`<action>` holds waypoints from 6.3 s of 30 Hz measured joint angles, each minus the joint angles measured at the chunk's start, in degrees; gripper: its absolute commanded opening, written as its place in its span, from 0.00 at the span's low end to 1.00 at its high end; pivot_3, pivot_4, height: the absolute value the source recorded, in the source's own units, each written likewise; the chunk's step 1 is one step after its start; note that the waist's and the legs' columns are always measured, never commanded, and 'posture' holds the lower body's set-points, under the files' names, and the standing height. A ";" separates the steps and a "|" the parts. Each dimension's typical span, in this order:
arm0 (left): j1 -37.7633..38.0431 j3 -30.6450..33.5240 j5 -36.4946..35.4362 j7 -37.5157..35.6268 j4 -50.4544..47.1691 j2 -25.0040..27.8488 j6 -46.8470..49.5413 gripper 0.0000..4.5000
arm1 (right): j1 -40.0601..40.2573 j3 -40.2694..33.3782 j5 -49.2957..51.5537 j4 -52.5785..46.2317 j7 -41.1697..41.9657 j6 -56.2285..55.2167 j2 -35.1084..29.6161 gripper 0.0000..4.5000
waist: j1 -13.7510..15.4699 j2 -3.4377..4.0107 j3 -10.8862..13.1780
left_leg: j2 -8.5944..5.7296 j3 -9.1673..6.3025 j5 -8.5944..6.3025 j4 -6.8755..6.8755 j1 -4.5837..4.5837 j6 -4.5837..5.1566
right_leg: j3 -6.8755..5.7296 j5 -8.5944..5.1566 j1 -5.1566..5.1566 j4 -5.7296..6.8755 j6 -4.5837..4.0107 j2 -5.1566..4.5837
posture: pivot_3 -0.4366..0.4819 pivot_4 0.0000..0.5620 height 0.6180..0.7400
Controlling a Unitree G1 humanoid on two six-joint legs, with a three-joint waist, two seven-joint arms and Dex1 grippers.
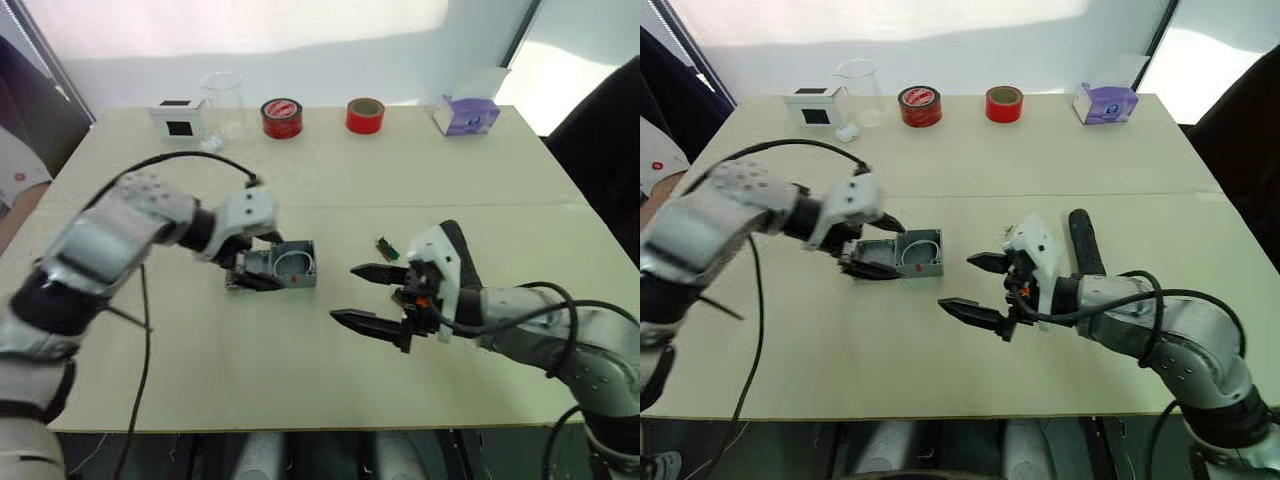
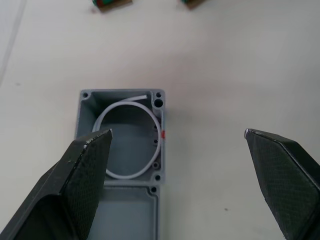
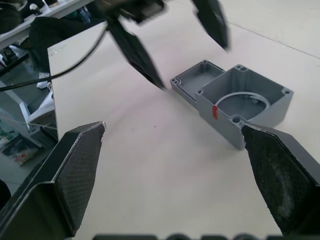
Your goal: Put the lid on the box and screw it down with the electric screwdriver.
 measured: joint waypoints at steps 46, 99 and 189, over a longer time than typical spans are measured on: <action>-15.51 -13.45 14.70 -20.21 41.74 -20.62 -55.33 0.03 | 13.64 -0.76 -8.99 -5.40 -4.83 1.97 5.64 1.00 | 0.38 -0.08 0.04 | 0.08 -0.22 -0.15 0.95 -0.35 0.28 | -0.07 -0.08 -0.11 0.69 0.12 -0.02 | 0.48 0.27 1.00; 2.01 21.59 -0.44 39.60 13.78 -10.41 50.16 0.81 | -5.27 11.84 -28.69 5.69 3.51 -10.00 11.02 1.00 | -0.63 -0.14 0.08 | -0.02 -0.37 -0.07 0.96 -0.34 0.12 | 0.05 -0.18 -0.18 0.92 0.29 -0.07 | 0.48 0.27 1.00; 8.79 35.53 -10.66 37.66 5.32 -25.28 0.84 0.51 | -22.30 -8.05 -19.07 30.64 -7.92 3.60 29.18 0.03 | -1.37 -0.05 0.03 | -0.14 -0.30 0.24 0.74 -0.36 -0.42 | 0.13 -0.17 -0.41 1.23 0.27 -0.16 | 0.48 0.27 1.00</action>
